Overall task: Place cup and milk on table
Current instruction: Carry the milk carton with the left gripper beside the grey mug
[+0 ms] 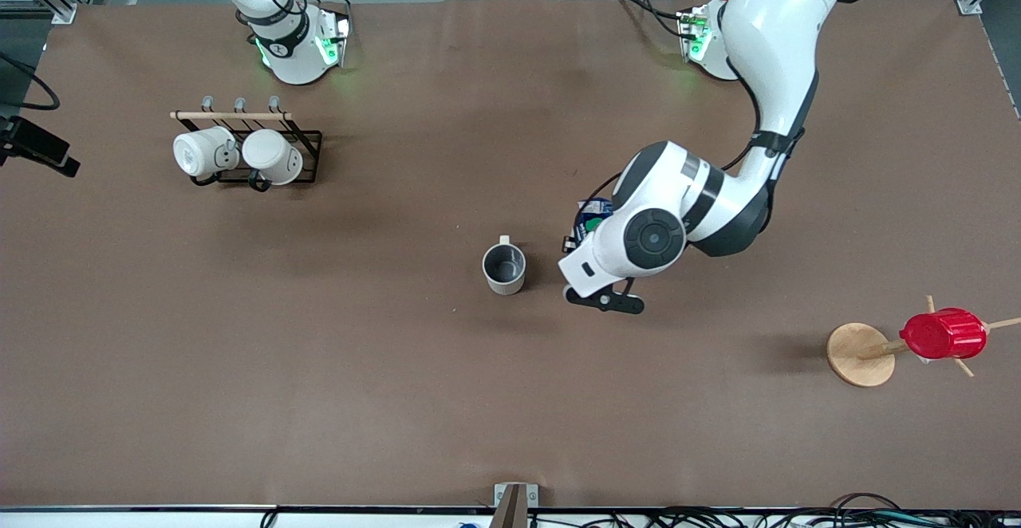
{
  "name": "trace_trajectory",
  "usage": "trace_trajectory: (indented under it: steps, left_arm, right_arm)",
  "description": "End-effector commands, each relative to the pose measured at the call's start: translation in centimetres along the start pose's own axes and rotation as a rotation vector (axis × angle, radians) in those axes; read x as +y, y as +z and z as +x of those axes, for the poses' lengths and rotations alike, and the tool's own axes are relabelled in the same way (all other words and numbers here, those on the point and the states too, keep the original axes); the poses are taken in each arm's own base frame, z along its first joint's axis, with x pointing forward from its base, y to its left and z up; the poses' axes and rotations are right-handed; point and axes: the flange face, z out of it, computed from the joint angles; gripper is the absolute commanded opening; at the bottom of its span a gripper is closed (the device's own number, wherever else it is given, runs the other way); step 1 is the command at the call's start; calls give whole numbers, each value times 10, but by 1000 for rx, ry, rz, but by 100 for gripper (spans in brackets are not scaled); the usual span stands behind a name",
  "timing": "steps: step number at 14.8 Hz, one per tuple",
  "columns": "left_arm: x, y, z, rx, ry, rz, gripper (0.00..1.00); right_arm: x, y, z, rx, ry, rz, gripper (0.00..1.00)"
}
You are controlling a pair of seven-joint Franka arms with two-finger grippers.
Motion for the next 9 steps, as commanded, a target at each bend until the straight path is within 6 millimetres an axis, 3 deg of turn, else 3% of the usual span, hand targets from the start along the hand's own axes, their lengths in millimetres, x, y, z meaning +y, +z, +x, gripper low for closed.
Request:
trace_trajectory:
  steps: [1, 5, 9]
  left_arm:
    - [19, 9, 12, -42, 18, -29, 14]
    - [29, 22, 23, -44, 22, -58, 15]
    - [27, 25, 29, -40, 17, -64, 19]
  right_arm:
    - [1, -2, -6, 7, -8, 20, 100]
    - [1, -2, -6, 7, -6, 21, 100]
    - [0, -2, -6, 7, -6, 22, 100]
